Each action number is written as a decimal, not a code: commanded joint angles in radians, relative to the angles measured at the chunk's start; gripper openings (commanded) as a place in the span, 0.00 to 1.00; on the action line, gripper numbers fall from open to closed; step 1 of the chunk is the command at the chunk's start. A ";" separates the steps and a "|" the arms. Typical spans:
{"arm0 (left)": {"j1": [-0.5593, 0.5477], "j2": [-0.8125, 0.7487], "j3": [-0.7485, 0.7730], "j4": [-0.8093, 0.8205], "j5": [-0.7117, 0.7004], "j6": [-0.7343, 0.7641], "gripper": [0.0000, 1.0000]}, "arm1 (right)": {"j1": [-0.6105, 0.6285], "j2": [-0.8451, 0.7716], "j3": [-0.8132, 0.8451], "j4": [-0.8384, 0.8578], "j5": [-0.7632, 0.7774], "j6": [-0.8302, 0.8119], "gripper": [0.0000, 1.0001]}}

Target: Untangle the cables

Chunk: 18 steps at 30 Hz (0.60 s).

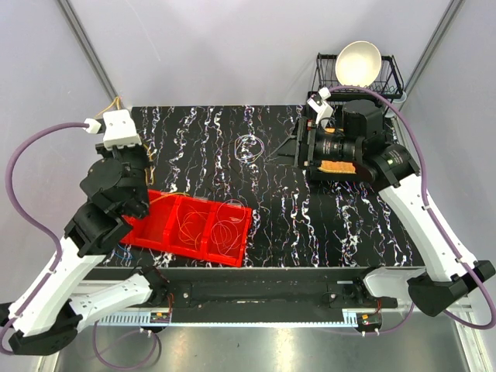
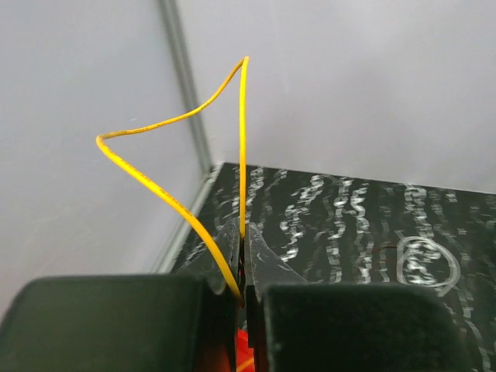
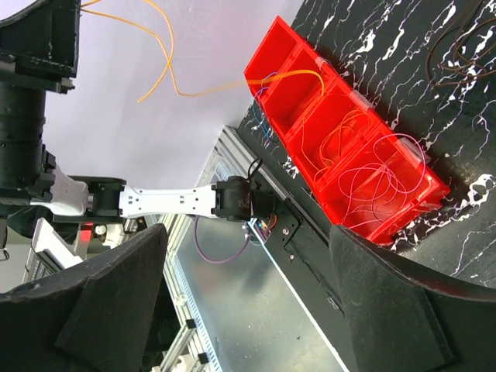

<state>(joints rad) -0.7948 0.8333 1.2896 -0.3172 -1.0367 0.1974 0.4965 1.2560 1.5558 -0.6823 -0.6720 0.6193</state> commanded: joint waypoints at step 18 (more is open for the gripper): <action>0.314 0.058 -0.055 -0.135 -0.020 -0.124 0.00 | 0.005 0.000 -0.048 0.064 -0.015 -0.007 0.90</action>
<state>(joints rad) -0.5423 0.8619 1.2514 -0.4290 -1.0908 0.1268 0.4965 1.2587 1.5085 -0.6552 -0.6735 0.6231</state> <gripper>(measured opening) 0.012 0.902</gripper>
